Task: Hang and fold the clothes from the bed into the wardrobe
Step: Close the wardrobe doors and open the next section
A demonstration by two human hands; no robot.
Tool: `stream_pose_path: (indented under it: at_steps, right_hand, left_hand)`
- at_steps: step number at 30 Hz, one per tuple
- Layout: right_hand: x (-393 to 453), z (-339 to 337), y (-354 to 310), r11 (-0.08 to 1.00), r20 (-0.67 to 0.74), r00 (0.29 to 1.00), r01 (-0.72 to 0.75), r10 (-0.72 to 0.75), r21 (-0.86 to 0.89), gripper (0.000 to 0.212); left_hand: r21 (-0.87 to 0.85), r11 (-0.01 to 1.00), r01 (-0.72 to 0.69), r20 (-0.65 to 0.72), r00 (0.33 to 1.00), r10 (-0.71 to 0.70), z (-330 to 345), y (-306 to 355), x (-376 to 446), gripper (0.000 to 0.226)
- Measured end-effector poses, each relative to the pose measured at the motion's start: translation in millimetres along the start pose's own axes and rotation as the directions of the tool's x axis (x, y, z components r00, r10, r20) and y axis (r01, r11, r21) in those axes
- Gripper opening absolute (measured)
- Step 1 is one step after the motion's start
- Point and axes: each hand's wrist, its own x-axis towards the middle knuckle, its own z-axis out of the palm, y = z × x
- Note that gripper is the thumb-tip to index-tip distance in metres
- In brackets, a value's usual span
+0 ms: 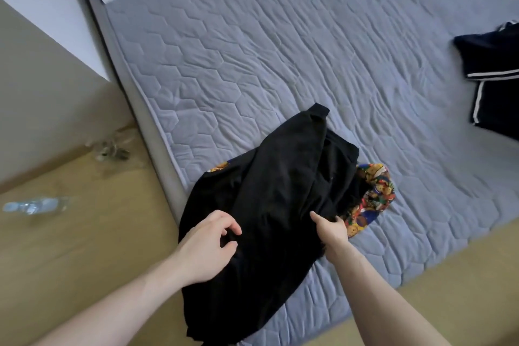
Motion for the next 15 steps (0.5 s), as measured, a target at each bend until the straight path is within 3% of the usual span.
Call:
stream_pose_path:
  at_steps: [3, 6, 12, 15]
  right_hand:
    - [-26, -5, -16, 0.996, 0.126, 0.988, 0.083, -0.084, 0.013, 0.030]
    - [-93, -18, -34, 0.973, 0.268, 0.935, 0.215, -0.231, 0.088, 0.013]
    - [-250, -65, -53, 0.875, 0.509, 0.735, 0.478, -0.448, 0.080, 0.014]
    - [-327, -91, -72, 0.855, 0.505, 0.709, 0.502, -0.492, 0.129, 0.021]
  left_hand:
    - [0.003, 1.000, 0.006, -0.029, 1.000, -0.006, -12, 6, -4, 0.014]
    - [-0.029, 1.000, 0.005, -0.082, 0.997, -0.007, -36, 27, -16, 0.015]
    - [-0.128, 0.990, -0.066, -0.200, 0.979, 0.040, -101, 88, -69, 0.022]
    - [-0.128, 0.987, -0.101, -0.193, 0.978, 0.075, -130, 123, -113, 0.021]
